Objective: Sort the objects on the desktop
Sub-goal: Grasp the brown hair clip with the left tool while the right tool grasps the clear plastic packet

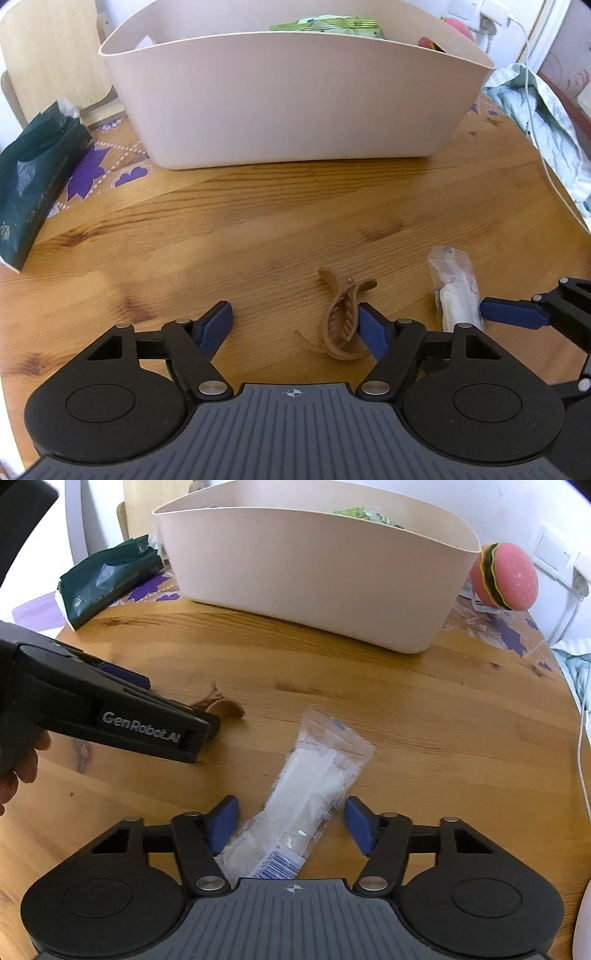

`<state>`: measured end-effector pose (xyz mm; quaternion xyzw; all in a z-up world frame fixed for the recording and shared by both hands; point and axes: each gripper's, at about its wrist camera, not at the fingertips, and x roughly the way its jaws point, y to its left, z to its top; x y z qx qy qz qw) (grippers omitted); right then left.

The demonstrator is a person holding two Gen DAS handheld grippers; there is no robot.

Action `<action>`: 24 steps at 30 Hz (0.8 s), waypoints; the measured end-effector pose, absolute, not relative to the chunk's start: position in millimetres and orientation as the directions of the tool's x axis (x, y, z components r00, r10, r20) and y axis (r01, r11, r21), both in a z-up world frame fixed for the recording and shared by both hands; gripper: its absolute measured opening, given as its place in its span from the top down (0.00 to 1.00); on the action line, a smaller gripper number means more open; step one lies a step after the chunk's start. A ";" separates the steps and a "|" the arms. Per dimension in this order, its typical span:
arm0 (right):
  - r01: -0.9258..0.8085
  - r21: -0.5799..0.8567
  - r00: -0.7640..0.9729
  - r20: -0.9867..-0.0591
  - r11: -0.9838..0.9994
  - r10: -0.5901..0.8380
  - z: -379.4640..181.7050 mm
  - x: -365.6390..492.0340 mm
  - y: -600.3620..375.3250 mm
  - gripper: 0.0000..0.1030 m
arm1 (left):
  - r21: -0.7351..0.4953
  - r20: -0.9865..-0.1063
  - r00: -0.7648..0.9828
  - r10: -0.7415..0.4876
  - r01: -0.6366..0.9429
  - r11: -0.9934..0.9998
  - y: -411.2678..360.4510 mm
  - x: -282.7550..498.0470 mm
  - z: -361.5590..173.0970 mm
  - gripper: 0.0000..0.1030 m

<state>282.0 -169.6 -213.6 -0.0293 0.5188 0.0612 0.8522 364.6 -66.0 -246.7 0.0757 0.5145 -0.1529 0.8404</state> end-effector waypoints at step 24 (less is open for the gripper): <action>-0.090 0.114 0.468 -0.872 0.989 0.143 -198.1 260.0 -203.3 0.75 | -0.071 -0.898 0.371 -0.237 0.409 0.910 -44.8 351.5 -232.2 0.80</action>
